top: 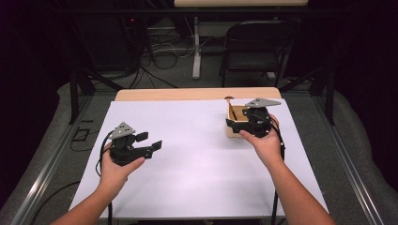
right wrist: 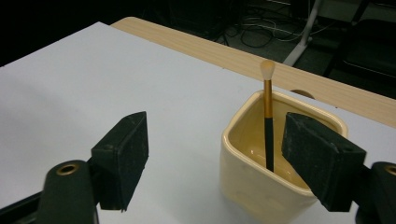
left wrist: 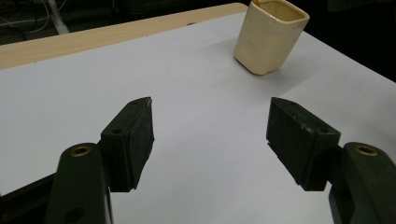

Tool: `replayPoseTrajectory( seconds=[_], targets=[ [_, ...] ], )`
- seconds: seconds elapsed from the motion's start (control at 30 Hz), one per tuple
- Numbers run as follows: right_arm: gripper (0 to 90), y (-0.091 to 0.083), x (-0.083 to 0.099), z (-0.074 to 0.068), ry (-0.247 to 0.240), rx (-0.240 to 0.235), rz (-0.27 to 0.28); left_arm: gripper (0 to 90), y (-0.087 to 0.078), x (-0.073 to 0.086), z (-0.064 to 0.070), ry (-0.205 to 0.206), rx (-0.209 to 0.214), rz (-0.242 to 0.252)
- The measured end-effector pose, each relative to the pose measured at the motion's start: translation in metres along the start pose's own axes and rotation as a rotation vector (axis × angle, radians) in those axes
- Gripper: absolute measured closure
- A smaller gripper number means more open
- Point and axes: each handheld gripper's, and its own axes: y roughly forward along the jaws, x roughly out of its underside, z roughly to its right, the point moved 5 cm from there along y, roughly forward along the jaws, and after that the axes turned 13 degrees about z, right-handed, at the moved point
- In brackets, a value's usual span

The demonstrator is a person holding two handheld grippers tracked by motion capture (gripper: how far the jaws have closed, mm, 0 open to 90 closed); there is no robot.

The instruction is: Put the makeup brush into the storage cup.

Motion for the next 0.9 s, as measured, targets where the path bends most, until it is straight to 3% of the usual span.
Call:
replayPoseTrajectory(
  seconds=[0.6,0.9],
  targets=[
    [18.8,-0.032,0.001,-0.009,-0.008,-0.079,0.027,30.4,-0.02,0.003,-0.014,0.024,0.003,-0.03],
    [19.2,-0.042,0.008,-0.015,-0.042,-0.103,0.022,30.5,-0.03,0.005,-0.021,0.03,-0.002,-0.029]
  ],
)
